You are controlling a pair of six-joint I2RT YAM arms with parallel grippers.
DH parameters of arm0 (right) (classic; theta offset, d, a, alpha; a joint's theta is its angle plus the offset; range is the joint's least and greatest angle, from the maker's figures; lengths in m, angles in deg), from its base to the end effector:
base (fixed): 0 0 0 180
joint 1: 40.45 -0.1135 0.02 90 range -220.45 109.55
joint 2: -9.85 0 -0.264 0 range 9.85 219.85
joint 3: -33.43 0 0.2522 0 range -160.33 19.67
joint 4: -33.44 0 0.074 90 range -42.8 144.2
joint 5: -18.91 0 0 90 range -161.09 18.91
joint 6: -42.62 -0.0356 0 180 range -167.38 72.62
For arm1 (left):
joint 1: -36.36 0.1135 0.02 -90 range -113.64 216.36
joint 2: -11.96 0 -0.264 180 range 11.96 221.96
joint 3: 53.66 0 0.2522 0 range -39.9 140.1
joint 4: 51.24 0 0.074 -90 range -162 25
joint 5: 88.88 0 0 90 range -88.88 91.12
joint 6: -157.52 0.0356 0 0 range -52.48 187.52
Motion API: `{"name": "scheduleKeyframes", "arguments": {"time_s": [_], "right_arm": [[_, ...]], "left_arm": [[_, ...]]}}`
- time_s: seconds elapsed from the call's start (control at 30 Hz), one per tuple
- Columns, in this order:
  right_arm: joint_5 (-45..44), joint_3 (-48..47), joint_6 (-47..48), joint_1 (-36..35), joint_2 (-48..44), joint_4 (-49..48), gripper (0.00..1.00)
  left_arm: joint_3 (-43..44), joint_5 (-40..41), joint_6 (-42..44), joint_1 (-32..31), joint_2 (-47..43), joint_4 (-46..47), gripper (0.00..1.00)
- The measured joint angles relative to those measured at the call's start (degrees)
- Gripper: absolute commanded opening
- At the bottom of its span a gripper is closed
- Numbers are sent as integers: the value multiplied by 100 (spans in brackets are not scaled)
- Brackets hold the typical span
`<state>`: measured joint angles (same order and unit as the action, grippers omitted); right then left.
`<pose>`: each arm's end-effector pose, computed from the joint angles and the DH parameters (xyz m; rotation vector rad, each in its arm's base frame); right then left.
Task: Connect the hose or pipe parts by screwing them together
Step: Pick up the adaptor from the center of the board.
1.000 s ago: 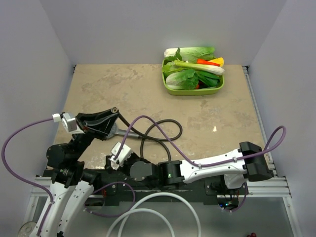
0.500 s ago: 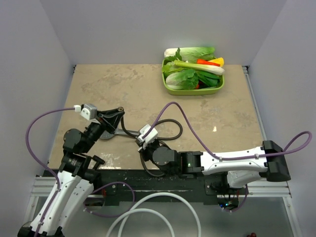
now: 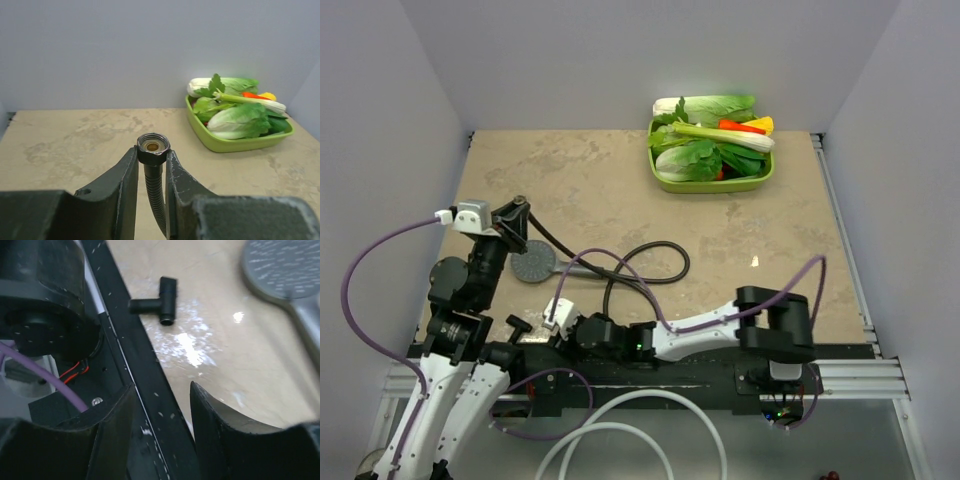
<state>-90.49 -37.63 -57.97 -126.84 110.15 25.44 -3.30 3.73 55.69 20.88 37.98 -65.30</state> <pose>0.0362 0.3860 0.2111 -1.0392 1.7140 0.7945 0.1164 -0.0306 0.3528 0.0064 1.4012 -0.3650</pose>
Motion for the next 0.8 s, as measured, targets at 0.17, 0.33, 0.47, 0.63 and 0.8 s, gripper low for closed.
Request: {"name": "scheduleKeyframes", "arguments": {"time_s": [0.17,0.33,0.47,0.63,0.8], "right_arm": [[857,-501,168,345,1266,-651,50],[1314,-826,420,715,1843,-1128,57],[1526,-1115,605,876,2081,-1309,56],[1755,-1676,765,920,2490,-1401,55],[1904,-2232,804,914,2957,-1370,55]], "left_arm": [[391,479,251,11,0,-442,0],[505,577,264,11,44,-776,0],[507,575,262,11,129,-890,0],[507,535,264,11,162,-962,0],[507,481,264,11,136,-1032,0]]}}
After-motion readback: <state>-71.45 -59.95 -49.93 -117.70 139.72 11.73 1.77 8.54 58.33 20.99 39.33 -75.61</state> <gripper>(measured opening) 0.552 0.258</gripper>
